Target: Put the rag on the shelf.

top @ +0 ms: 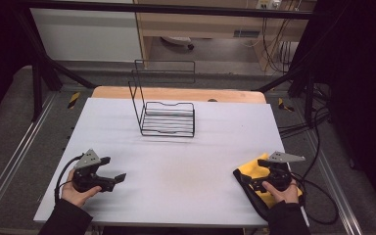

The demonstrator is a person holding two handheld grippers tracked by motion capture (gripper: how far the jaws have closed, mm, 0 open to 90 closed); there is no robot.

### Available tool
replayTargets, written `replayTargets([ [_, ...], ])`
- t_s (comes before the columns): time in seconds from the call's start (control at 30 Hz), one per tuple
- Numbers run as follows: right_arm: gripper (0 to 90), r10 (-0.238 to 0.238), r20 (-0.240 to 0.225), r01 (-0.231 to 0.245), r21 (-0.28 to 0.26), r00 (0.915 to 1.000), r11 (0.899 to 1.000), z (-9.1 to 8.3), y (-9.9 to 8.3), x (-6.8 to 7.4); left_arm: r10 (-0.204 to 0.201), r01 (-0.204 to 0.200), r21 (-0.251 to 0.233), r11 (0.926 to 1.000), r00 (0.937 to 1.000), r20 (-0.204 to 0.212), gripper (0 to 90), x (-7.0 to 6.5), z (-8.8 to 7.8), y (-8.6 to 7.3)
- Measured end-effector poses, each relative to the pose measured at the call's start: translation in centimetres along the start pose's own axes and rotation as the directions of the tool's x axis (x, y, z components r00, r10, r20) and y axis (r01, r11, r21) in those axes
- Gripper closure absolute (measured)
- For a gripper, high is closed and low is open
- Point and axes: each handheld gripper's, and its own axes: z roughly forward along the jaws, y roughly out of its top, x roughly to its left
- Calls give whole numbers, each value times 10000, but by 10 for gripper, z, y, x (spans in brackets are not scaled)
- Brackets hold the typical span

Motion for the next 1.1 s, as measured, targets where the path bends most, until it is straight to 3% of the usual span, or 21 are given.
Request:
replayTargets([
  [0.47, 40, -89, 262, 79, 389, 9996, 9992, 6, 3, 10, -79, 80, 21, 10000, 9999, -131, 90, 1, 0, -2],
  [0.67, 100, -768, 894, 684, 941, 9930, 9932, 19, 9, 23, -148, 148, 10, 9999, 9998, -166, 94, 3, -1, -2],
  [0.7, 118, -846, 966, 744, 1044, 9917, 9917, 21, 10, 26, -109, 110, 38, 9999, 9998, -168, 94, 3, 0, -2],
  [0.73, 211, -1001, 976, 878, 1227, 9902, 9885, 24, 10, 29, -116, 117, 44, 9999, 9998, -168, 95, 2, 0, -2],
  [0.77, 211, -1001, 976, 878, 1227, 9902, 9885, 24, 10, 29, -109, 110, 56, 9999, 9998, -171, 95, 2, 0, -2],
  [0.8, 308, -1024, 1083, 866, 1413, 9888, 9862, 28, 9, 31, -99, 100, 42, 9999, 9998, -179, 96, 2, 0, -2],
  [0.83, 308, -1024, 1083, 866, 1413, 9888, 9862, 28, 9, 31, -91, 92, 40, 9999, 9998, -175, 96, 1, 0, -2],
  [0.87, 389, -1100, 1285, 874, 1703, 9856, 9815, 33, 8, 30, -74, 75, 49, 10000, 9998, -177, 98, 1, 0, -2],
  [1.03, 498, -1245, 1681, 917, 1906, 9779, 9774, 40, 7, 30, -44, 46, 118, 9999, 9998, -180, 101, 1, 1, -2],
  [1.07, 552, -1407, 2007, 987, 2058, 9695, 9736, 44, 5, 30, -59, 61, 131, 9999, 9998, -180, 102, 1, 1, -2],
  [1.1, 552, -1407, 2007, 987, 2058, 9695, 9736, 44, 5, 30, -48, 51, 146, 9999, 9998, -188, 102, 1, 2, -2],
])
